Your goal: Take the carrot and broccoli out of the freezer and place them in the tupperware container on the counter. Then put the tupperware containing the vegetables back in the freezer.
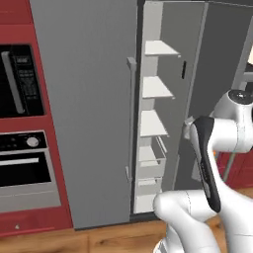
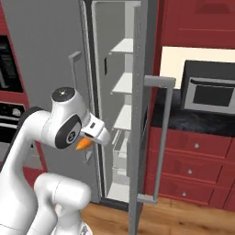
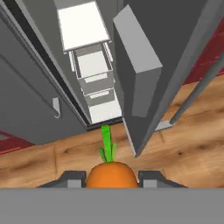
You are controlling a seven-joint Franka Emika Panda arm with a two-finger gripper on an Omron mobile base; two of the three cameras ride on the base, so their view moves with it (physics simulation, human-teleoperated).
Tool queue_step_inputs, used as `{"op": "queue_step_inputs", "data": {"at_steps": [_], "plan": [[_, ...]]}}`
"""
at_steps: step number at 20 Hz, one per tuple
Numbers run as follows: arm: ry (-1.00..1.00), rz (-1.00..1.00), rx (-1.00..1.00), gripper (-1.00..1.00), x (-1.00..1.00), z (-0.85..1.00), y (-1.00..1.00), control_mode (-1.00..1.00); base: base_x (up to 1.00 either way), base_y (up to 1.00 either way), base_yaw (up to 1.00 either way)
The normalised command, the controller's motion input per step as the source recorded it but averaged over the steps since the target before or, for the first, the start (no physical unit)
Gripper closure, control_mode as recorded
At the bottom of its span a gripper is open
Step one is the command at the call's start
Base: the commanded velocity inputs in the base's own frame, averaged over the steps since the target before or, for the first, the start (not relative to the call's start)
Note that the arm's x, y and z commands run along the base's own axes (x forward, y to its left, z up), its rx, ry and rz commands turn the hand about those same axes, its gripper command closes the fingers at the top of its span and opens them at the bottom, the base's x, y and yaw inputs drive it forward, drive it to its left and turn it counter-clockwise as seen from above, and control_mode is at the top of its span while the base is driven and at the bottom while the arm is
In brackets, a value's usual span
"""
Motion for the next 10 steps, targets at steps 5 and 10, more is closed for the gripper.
{"op": "queue_step_inputs", "data": {"at_steps": [5, 10], "plan": [[0.00, 0.00, 0.00, 1.00, 0.00, 0.00, 0.00, 1.00, -0.50, -0.49, -0.06], [0.00, 0.00, 0.00, 1.00, 0.00, 0.00, 0.00, 1.00, 0.00, -1.00, -0.04]]}}
